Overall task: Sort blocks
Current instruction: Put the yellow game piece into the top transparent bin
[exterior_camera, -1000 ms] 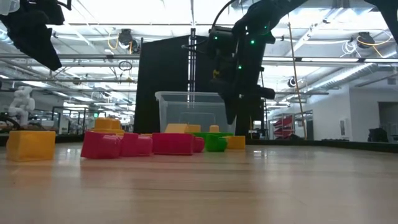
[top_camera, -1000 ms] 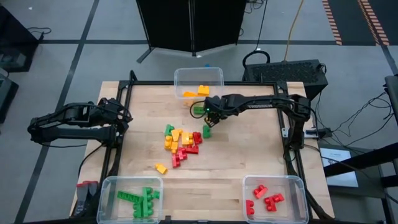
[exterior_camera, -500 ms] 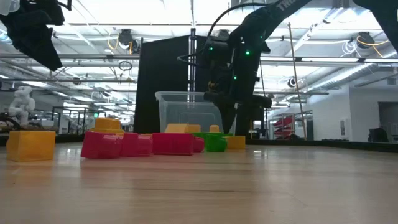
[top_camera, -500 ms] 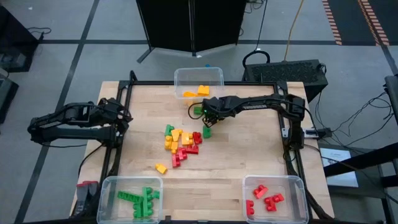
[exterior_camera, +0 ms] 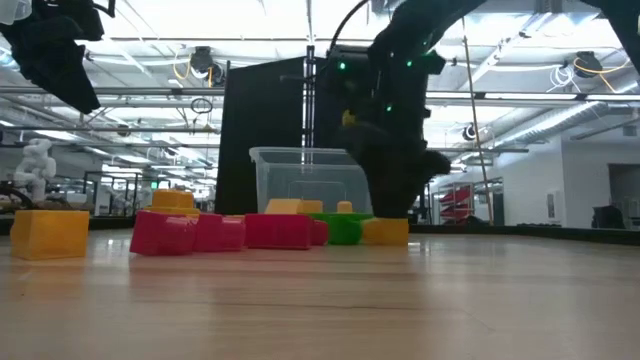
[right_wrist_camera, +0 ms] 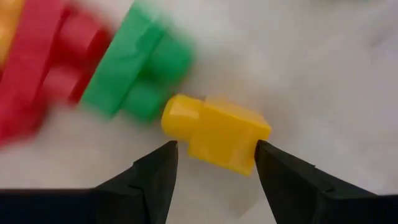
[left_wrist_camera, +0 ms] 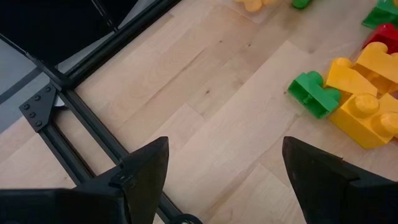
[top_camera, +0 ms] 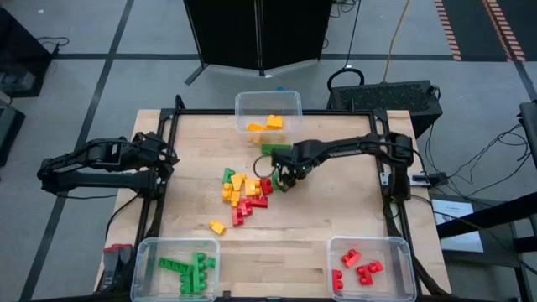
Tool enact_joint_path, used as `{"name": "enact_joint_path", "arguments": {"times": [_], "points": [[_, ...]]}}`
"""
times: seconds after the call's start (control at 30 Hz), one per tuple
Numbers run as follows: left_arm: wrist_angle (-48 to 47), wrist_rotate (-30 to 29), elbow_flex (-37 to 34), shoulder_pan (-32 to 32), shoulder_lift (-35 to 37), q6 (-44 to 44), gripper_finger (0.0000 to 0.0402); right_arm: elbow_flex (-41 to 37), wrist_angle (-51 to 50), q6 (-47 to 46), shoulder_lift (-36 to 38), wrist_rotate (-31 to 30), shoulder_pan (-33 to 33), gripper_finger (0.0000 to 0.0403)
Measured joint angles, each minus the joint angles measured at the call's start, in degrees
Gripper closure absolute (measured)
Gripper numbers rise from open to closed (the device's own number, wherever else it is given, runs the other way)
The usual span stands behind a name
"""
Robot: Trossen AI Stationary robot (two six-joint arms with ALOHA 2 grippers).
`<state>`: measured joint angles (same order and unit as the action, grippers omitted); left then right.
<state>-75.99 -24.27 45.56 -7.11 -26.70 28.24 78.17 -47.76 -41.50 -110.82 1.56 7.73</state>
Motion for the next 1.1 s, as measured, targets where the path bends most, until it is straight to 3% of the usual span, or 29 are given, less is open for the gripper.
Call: {"name": "enact_joint_path", "arguments": {"times": [0.2, 0.57, 0.7, 0.83, 0.97, 1.1], "points": [[0.0, 0.0, 0.0, 0.0, 0.0, -0.1, 0.0114, -0.1, -2.0, 5.9, 1.7, 0.3, -4.2, 0.0193], [0.0, 0.0, 0.0, 0.0, 0.0, -0.2, 0.0114, -0.1, -1.8, 37.9, 2.4, -3.3, -7.3, 0.0193], [0.0, 0.0, 0.0, 0.0, 0.0, -0.1, 0.0114, -0.1, -1.8, 42.0, 2.4, -7.9, -7.2, 0.0193], [0.0, 0.0, 0.0, 0.0, 0.0, 0.0, 0.0114, -0.1, -1.8, 44.3, 2.4, -6.6, -7.2, 0.0193], [0.0, 0.0, 0.0, 0.0, 0.0, 0.0, 0.0114, -0.1, -1.8, 47.7, 2.5, -1.3, -7.6, 0.0193], [0.0, 0.0, 0.0, 0.0, 0.0, 0.0, 0.0114, -0.1, -1.5, 50.9, 2.4, -3.3, -7.9, 0.0193]]}}
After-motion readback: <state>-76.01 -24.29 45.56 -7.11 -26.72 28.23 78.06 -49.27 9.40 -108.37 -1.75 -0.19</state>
